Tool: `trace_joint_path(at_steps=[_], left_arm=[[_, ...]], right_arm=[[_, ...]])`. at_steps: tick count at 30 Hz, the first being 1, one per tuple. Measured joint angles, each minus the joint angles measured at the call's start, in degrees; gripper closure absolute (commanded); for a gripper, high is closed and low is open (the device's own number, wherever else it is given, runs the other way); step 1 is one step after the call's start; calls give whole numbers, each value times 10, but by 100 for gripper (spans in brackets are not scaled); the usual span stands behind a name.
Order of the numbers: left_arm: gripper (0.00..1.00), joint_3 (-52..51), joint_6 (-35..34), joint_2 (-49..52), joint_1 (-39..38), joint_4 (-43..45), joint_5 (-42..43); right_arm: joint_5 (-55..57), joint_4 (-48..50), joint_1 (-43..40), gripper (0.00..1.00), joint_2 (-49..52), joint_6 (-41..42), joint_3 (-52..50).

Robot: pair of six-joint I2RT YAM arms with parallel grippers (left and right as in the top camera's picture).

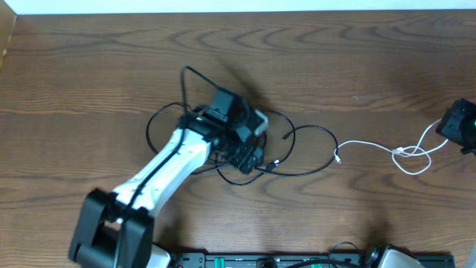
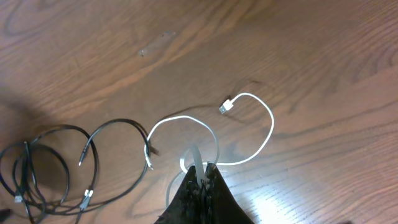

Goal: Untangle cables

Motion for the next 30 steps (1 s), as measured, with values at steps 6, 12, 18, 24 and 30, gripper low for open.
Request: trace_joint_path(at_steps=[6,12,18,24,30], left_arm=[[23,0,60,47,-62,-55,21],[32,0,103,75,-152,-3,24],[31,0,118,77,-220,45,-23],[32,0,139,84,-243,111,-90],[41,0,144,140,-243,166,-145]], right_arm=[[0,1,0,99,0,0,0],[-2,1,0,99,0,0,0],[-2,1,0,99,0,0,-1],[-2,2,0,99,0,0,-6],[-2,2,0,99,0,0,-8]])
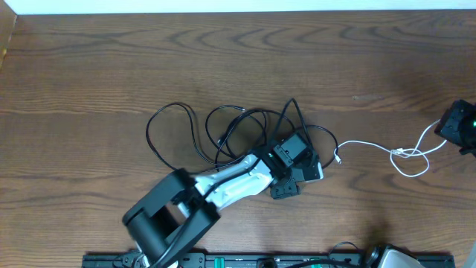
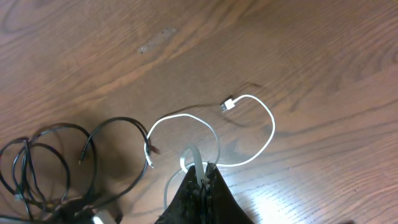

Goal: Untangle cables

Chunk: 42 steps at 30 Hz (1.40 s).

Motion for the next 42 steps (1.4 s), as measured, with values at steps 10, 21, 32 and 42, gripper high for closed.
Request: trace_joint_path(at_steps=[10,21,32,42], left_arm=[[93,20,13,22,-2,7,11],[93,6,13,-9,22,-31,-42],[93,-5,-7,-353,204,-52,-110],[60,-4,-22,-319,249,-102,80]], right_arm=[[-2,1,0,99,0,0,-2],[-2,3,0,99,0,0,-2],[17,17,0,99,0,1,-2],[24,22,0,99,0,14,-2]])
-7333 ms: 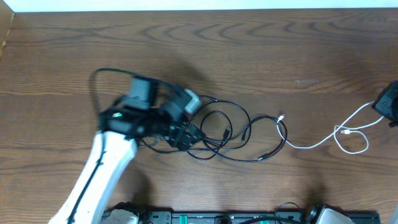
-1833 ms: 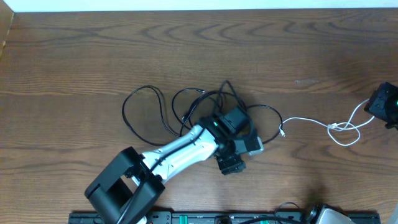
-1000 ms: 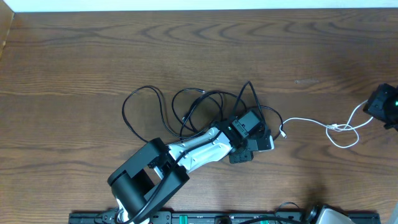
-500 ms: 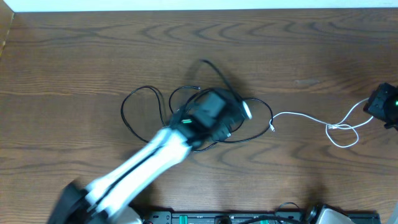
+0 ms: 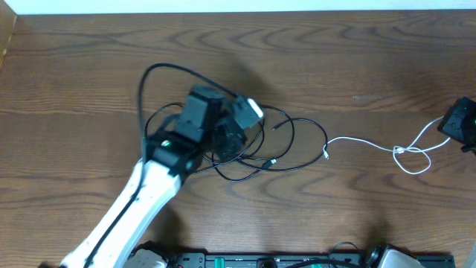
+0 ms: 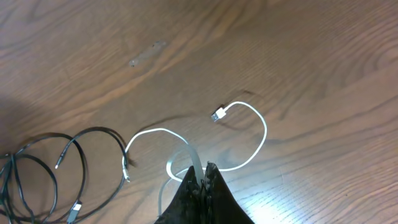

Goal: Untangle cables

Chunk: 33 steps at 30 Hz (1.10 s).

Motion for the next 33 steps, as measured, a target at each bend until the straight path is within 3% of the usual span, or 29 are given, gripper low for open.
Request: trace_joint_path(at_steps=[1,2,4,11,14,16,23,33], left_arm=[[39,0,0,20,-9,2,15],[30,0,-3,38,-18,3,26],[29,0,-6,75,-41,12,40],[30,-1,-28,211,-148,113,63],[36,-1,-37,253,-175,161,68],[42,-2,-55,275,-181,198,69],[49,-2,-100,324,-178,295,69],[50,-2,-169,358,-179,343,69]], right_arm=[[0,0,0,99,0,0,0],[0,-1,0,99,0,0,0],[0,-2,0,99,0,0,-1],[0,-2,0,99,0,0,-16],[0,-2,0,99,0,0,-22],[0,-2,0,99,0,0,-23],[-14,-1,0,99,0,0,-23],[-59,8,0,99,0,-5,-24]])
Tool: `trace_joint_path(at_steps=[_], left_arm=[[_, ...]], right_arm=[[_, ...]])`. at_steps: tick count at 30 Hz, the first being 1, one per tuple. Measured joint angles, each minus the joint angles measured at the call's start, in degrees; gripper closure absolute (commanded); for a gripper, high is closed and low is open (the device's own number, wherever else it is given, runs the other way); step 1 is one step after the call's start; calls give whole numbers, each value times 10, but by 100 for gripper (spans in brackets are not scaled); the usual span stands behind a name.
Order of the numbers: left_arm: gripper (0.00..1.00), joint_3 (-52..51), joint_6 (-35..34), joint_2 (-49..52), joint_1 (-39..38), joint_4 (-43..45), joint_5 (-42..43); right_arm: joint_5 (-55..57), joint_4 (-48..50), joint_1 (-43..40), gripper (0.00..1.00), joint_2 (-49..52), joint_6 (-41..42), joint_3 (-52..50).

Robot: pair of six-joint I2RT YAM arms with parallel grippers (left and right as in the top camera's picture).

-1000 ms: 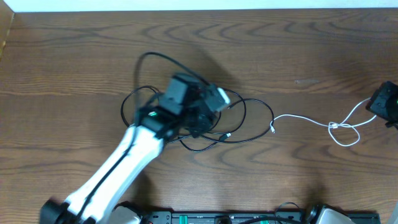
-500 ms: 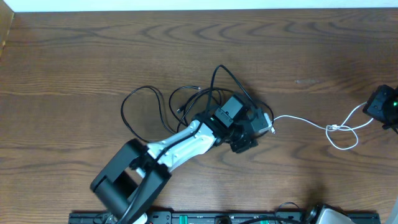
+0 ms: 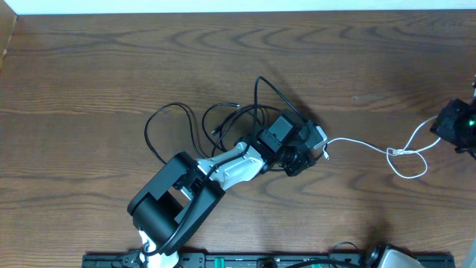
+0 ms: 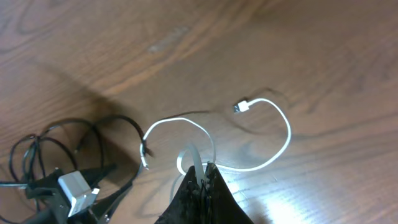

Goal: Untangle cables

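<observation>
A tangle of black cables [image 3: 223,126] lies mid-table, also at the left of the right wrist view [image 4: 50,143]. My left gripper [image 3: 296,162] is at the tangle's right end, apparently shut on a black cable that arcs up behind it; the same gripper [image 4: 121,183] shows at the lower left. A white cable [image 3: 364,144] runs from its free end beside that gripper to the far right. There my right gripper [image 3: 455,125] is shut on it. Its fingers [image 4: 202,180] pinch the white cable [image 4: 283,134] near its looped end with the plug [image 4: 242,107].
The bare wooden table [image 3: 111,67] stretches around the cables. A pale scuff mark [image 4: 168,38] is on the wood beyond the white loop. The arms' base rail [image 3: 282,260] runs along the front edge.
My left gripper has moved from over the left part of the black tangle to its right end, next to the white cable's free end. The black loops have shifted right. My right gripper still holds the white cable.
My left gripper was on the black tangle mid-table, then to the right near the white cable's end, then back left with a loop raised, and now right again. The black cables changed shape each time. My right gripper held the white cable at the far right throughout.
</observation>
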Motion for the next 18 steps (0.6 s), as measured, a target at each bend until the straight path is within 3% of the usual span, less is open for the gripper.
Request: trace_joint_path(at_steps=[5,10,14,18], left_arm=[[50,0,-11,0,-9,1,0],[50,0,-13,0,-25,0,0],[50,0,-13,0,-31,-2,0],[50,0,-13,0,-31,-5,0]], right_arm=[[-62,56,0,99,0,-24,0],[-203,150,0,99,-1,-63,-1],[-380,296,0,99,-8,-65,-5],[-524,489,0,99,-24,11,-7]])
